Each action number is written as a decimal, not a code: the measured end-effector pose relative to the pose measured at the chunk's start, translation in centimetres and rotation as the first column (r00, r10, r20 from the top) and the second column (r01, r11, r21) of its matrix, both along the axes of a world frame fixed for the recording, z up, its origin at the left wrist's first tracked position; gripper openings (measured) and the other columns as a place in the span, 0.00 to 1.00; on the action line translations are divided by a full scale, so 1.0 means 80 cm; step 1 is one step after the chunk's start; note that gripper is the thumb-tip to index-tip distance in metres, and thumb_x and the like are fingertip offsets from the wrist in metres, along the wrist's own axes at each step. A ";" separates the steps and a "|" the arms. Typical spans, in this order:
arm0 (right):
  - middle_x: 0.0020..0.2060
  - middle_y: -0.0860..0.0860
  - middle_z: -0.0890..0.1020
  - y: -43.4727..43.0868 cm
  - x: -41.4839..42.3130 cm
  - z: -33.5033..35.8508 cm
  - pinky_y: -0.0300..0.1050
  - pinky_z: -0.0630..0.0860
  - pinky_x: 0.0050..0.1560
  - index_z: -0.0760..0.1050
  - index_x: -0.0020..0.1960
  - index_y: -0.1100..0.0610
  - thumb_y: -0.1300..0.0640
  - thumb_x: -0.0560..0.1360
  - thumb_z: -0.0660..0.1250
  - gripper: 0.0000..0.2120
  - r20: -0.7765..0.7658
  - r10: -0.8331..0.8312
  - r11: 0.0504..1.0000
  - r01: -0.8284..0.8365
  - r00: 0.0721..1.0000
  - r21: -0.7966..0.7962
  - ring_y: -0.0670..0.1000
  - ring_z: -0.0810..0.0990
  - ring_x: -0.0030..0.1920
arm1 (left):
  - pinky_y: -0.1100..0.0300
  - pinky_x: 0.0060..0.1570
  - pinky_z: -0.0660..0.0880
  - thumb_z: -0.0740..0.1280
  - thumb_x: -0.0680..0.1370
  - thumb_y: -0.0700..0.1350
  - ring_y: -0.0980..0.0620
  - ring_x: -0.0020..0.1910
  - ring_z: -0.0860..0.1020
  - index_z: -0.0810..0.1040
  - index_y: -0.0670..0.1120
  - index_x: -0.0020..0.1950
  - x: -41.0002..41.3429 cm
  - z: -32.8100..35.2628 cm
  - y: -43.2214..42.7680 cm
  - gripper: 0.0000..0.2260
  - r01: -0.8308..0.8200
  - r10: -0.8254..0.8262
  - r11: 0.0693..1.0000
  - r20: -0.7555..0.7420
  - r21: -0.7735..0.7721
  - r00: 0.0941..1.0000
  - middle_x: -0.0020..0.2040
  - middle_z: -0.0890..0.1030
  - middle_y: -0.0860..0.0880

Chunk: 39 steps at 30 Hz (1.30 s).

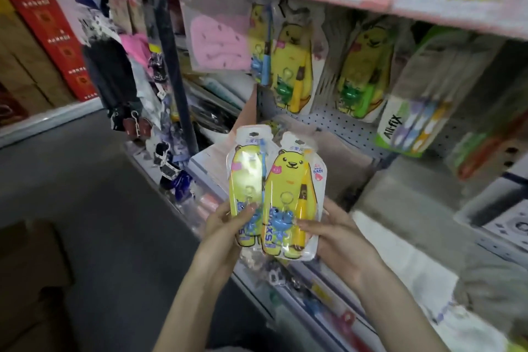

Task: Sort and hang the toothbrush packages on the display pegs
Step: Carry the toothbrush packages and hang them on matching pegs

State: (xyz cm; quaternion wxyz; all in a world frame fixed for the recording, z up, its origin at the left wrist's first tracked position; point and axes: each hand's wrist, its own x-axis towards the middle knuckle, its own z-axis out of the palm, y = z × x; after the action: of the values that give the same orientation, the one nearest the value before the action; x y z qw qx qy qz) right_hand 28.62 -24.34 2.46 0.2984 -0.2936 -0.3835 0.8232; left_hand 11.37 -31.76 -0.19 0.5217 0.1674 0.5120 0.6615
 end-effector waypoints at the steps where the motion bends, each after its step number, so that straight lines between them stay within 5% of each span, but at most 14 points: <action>1: 0.57 0.61 0.82 0.003 -0.014 0.002 0.53 0.81 0.47 0.74 0.65 0.62 0.75 0.70 0.65 0.24 0.003 -0.006 1.000 0.006 1.000 0.020 0.62 0.82 0.55 | 0.41 0.65 0.70 0.75 0.68 0.45 0.42 0.61 0.78 0.76 0.43 0.64 -0.017 0.003 0.006 0.26 0.013 -0.013 1.000 -0.013 0.003 1.000 0.59 0.82 0.44; 4: 0.55 0.59 0.83 0.016 -0.049 0.012 0.48 0.82 0.45 0.76 0.62 0.62 0.73 0.71 0.66 0.21 0.028 -0.079 0.993 0.076 0.996 0.088 0.59 0.84 0.54 | 0.43 0.64 0.71 0.73 0.70 0.45 0.42 0.61 0.78 0.76 0.42 0.64 -0.060 0.015 0.032 0.23 0.045 -0.043 0.998 -0.033 0.048 0.999 0.59 0.82 0.44; 8: 0.52 0.59 0.84 0.029 -0.069 0.024 0.44 0.81 0.42 0.79 0.58 0.62 0.69 0.70 0.69 0.17 0.032 -0.218 0.969 0.213 0.975 0.122 0.56 0.85 0.49 | 0.54 0.51 0.79 0.70 0.70 0.42 0.46 0.54 0.82 0.79 0.41 0.59 -0.081 0.037 0.059 0.18 0.115 -0.100 0.985 -0.121 0.127 0.988 0.54 0.84 0.44; 14: 0.48 0.55 0.86 0.036 -0.069 0.028 0.44 0.81 0.45 0.84 0.49 0.54 0.62 0.64 0.72 0.14 -0.048 -0.398 0.882 0.396 0.916 0.257 0.51 0.85 0.47 | 0.54 0.49 0.80 0.74 0.68 0.36 0.48 0.50 0.83 0.83 0.46 0.50 -0.089 0.034 0.083 0.12 0.128 -0.105 0.965 -0.107 0.231 0.989 0.50 0.85 0.46; 18: 0.47 0.53 0.86 0.049 -0.074 0.046 0.45 0.82 0.46 0.85 0.49 0.51 0.59 0.62 0.73 0.15 -0.100 -0.421 0.856 0.432 0.901 0.284 0.49 0.85 0.47 | 0.54 0.47 0.80 0.82 0.57 0.51 0.47 0.50 0.83 0.85 0.49 0.49 -0.102 0.041 0.095 0.23 0.122 -0.095 0.943 -0.103 0.310 0.990 0.50 0.85 0.46; 21: 0.47 0.53 0.86 0.061 -0.087 0.058 0.45 0.81 0.45 0.85 0.49 0.53 0.59 0.61 0.73 0.16 -0.132 -0.462 0.834 0.480 0.877 0.273 0.49 0.85 0.47 | 0.56 0.45 0.80 0.78 0.63 0.50 0.50 0.50 0.83 0.85 0.50 0.49 -0.115 0.058 0.110 0.16 0.125 -0.085 0.908 -0.118 0.399 0.989 0.51 0.85 0.49; 25: 0.53 0.56 0.85 0.074 -0.109 0.069 0.63 0.80 0.52 0.80 0.56 0.56 0.57 0.62 0.73 0.21 -0.107 -0.537 0.773 0.539 0.837 0.334 0.57 0.83 0.53 | 0.56 0.48 0.80 0.67 0.71 0.46 0.52 0.49 0.83 0.84 0.48 0.50 -0.145 0.081 0.140 0.10 0.122 -0.082 0.905 -0.113 0.408 0.990 0.50 0.85 0.49; 29: 0.47 0.50 0.86 0.086 -0.129 0.075 0.43 0.81 0.45 0.84 0.49 0.54 0.58 0.60 0.73 0.17 -0.191 -0.581 0.698 0.605 0.791 0.383 0.49 0.85 0.47 | 0.54 0.52 0.80 0.65 0.73 0.47 0.51 0.50 0.82 0.82 0.47 0.52 -0.173 0.100 0.175 0.11 0.154 -0.093 0.892 -0.162 0.424 0.982 0.51 0.84 0.48; 35: 0.51 0.50 0.85 0.104 -0.159 0.067 0.47 0.79 0.56 0.84 0.51 0.52 0.57 0.61 0.73 0.18 -0.268 -0.669 0.571 0.710 0.693 0.411 0.50 0.83 0.54 | 0.57 0.35 0.81 0.64 0.72 0.48 0.50 0.41 0.83 0.81 0.44 0.48 -0.213 0.118 0.230 0.11 0.275 -0.223 0.862 -0.168 0.427 0.960 0.45 0.85 0.45; 39: 0.50 0.49 0.86 0.103 -0.176 0.065 0.49 0.80 0.55 0.84 0.51 0.52 0.54 0.60 0.77 0.20 -0.269 -0.728 0.496 0.756 0.630 0.427 0.49 0.83 0.53 | 0.57 0.40 0.81 0.63 0.75 0.46 0.50 0.41 0.84 0.79 0.39 0.49 -0.227 0.118 0.256 0.11 0.350 -0.317 0.845 -0.150 0.405 0.937 0.42 0.85 0.45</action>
State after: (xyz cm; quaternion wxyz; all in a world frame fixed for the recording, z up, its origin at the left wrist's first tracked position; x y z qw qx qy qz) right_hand 14.56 -16.07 7.65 0.6979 -0.3190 -0.4119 0.4915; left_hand -6.82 -11.29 9.28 0.5593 0.3889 0.3382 0.6493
